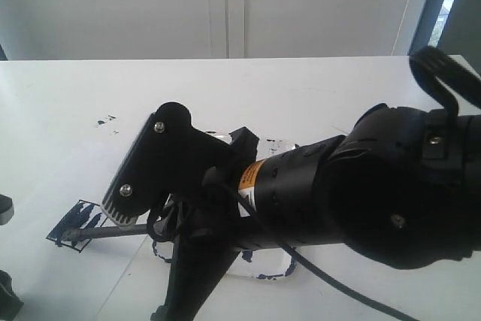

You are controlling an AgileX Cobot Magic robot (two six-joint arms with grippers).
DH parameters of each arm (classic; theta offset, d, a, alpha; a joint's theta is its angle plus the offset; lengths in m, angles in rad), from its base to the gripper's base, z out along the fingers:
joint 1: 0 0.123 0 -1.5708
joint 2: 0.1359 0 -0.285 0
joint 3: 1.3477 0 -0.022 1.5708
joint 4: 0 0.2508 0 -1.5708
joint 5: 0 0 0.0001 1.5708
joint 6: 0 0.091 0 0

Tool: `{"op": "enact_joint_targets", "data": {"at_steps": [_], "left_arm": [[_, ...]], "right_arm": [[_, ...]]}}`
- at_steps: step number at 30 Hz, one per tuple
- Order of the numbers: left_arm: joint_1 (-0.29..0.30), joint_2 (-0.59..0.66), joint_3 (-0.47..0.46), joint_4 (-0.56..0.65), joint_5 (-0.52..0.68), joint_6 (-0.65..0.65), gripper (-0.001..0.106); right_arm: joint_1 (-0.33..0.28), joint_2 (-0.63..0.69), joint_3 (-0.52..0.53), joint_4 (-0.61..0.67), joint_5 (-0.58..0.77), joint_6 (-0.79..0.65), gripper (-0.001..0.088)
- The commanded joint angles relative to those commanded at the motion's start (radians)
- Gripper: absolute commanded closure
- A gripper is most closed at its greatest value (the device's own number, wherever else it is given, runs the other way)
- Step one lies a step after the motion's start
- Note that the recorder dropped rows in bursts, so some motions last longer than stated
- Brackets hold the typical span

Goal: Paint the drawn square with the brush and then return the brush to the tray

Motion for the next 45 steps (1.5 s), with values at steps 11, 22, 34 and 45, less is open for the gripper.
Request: {"op": "enact_joint_targets", "data": {"at_steps": [11,22,34,45], "left_arm": [[0.0,0.0,0.0,-0.009,0.0,0.0,0.053],[0.0,0.0,0.0,-0.016,0.0,0.0,0.053],[0.0,0.0,0.0,-0.016,0.0,0.0,0.053],[0.0,0.0,0.0,-0.016,0.002,0.0,0.053]], "right_arm": [[0.0,0.046,0.0,0.002,0.005,-0.008,0.0868],[0.0,-0.041,0.0,-0.003,-0.048,-0.011,0.0868],[0.0,0.017,0.0,0.005,0.018,-0.011,0.0868],[0.0,0.032,0.0,-0.026,0.021,-0.026,0.0868]]}}
